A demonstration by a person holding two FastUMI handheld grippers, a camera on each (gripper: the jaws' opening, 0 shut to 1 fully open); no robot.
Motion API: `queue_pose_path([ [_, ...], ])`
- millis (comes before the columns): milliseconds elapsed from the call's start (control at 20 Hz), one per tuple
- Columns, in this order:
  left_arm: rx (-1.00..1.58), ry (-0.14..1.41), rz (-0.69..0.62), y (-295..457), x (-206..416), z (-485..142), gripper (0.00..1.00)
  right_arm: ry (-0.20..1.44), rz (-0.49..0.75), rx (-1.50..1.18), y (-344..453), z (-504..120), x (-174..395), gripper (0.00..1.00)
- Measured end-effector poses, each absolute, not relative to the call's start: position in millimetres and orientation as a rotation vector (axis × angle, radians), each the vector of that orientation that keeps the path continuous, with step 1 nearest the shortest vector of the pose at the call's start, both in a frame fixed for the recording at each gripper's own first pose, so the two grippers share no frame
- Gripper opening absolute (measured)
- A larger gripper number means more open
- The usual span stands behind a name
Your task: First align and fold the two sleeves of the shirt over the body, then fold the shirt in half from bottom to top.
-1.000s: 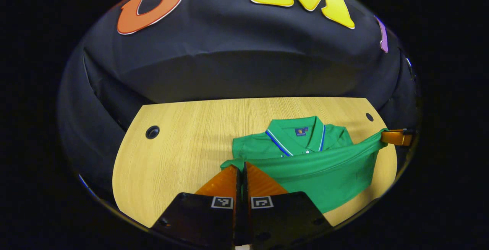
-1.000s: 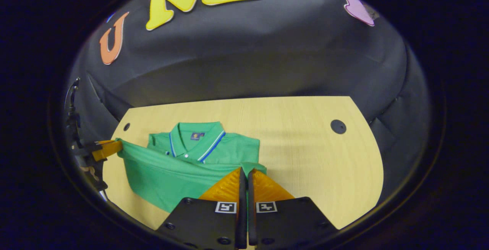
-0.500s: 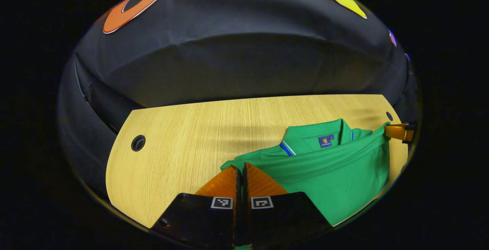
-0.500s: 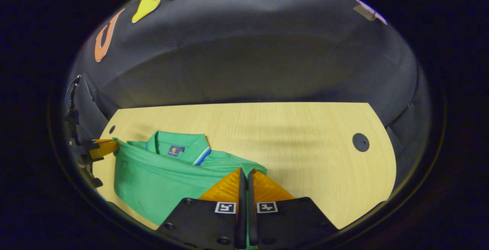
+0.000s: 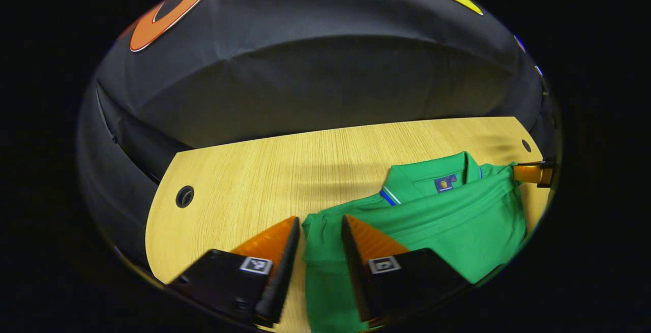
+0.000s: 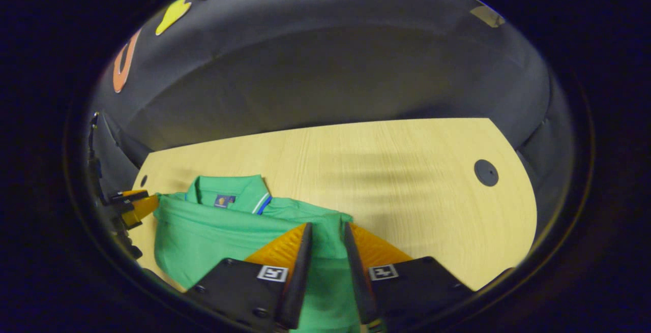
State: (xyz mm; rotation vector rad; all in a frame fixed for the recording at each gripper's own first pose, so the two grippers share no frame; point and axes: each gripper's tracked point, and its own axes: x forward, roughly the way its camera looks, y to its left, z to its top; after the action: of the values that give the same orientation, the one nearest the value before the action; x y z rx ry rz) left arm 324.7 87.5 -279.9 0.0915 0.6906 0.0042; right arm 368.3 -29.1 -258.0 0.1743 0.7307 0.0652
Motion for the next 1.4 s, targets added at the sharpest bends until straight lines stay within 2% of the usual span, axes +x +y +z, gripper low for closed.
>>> queue_pose_path([
  [150, 0.031, 0.666, -0.003, 84, 310, -255, 1.0, 0.717, 0.056, 0.165, -28, -238, 351, 0.78],
  [200, 0.014, 0.653, 0.001, 86, 303, -242, 1.0, 0.697, 0.048, 0.147, -31, -224, 345, 0.92],
  [300, -0.022, 0.614, 0.006, 86, 285, -213, 1.0, 0.636, 0.05, 0.103, -33, -191, 330, 0.98],
  [350, -0.038, 0.583, 0.007, 87, 275, -195, 1.0, 0.599, 0.051, 0.09, -32, -170, 321, 0.94],
  [400, -0.047, 0.548, 0.008, 88, 266, -174, 1.0, 0.561, 0.048, 0.082, -32, -148, 309, 0.98],
  [450, -0.046, 0.511, 0.011, 92, 255, -151, 1.0, 0.523, 0.046, 0.077, -30, -126, 297, 0.94],
  [500, -0.039, 0.468, 0.018, 95, 242, -131, 1.0, 0.476, 0.043, 0.071, -27, -103, 283, 0.94],
  [550, -0.029, 0.425, 0.021, 95, 230, -110, 1.0, 0.428, 0.041, 0.065, -25, -78, 268, 0.98],
  [650, -0.01, 0.349, 0.028, 99, 201, -71, 0.99, 0.331, 0.034, 0.05, -19, -34, 233, 0.98],
  [700, -0.005, 0.314, 0.019, 96, 185, -55, 0.99, 0.288, 0.037, 0.042, -14, -15, 212, 0.94],
  [750, 0.001, 0.281, 0.017, 96, 169, -40, 0.99, 0.246, 0.042, 0.03, -9, 2, 191, 0.98],
  [800, 0.002, 0.253, 0.016, 95, 155, -27, 0.94, 0.208, 0.047, 0.02, -5, 18, 169, 1.0],
  [850, 0.003, 0.233, 0.009, 94, 137, -14, 0.99, 0.172, 0.061, 0.015, 1, 33, 147, 1.0],
  [900, 0.002, 0.209, 0.009, 92, 122, -5, 0.99, 0.138, 0.065, 0.009, 6, 46, 127, 0.98],
  [950, 0.0, 0.185, 0.003, 89, 107, 5, 0.99, 0.101, 0.068, 0.005, 11, 56, 108, 0.94],
  [1000, -0.006, 0.161, 0.002, 87, 93, 14, 0.99, 0.065, 0.067, -0.007, 14, 66, 88, 0.98],
  [1150, -0.04, 0.123, 0.005, 87, 50, 28, 0.99, 0.003, 0.064, -0.024, 24, 76, 37, 0.98],
  [1200, -0.058, 0.118, 0.001, 85, 38, 29, 0.99, 0.001, 0.071, -0.022, 33, 73, 22, 0.94],
  [1400, -0.093, 0.094, -0.002, 87, -8, 24, 0.99, -0.003, 0.095, 0.002, 58, 52, -32, 0.94],
])
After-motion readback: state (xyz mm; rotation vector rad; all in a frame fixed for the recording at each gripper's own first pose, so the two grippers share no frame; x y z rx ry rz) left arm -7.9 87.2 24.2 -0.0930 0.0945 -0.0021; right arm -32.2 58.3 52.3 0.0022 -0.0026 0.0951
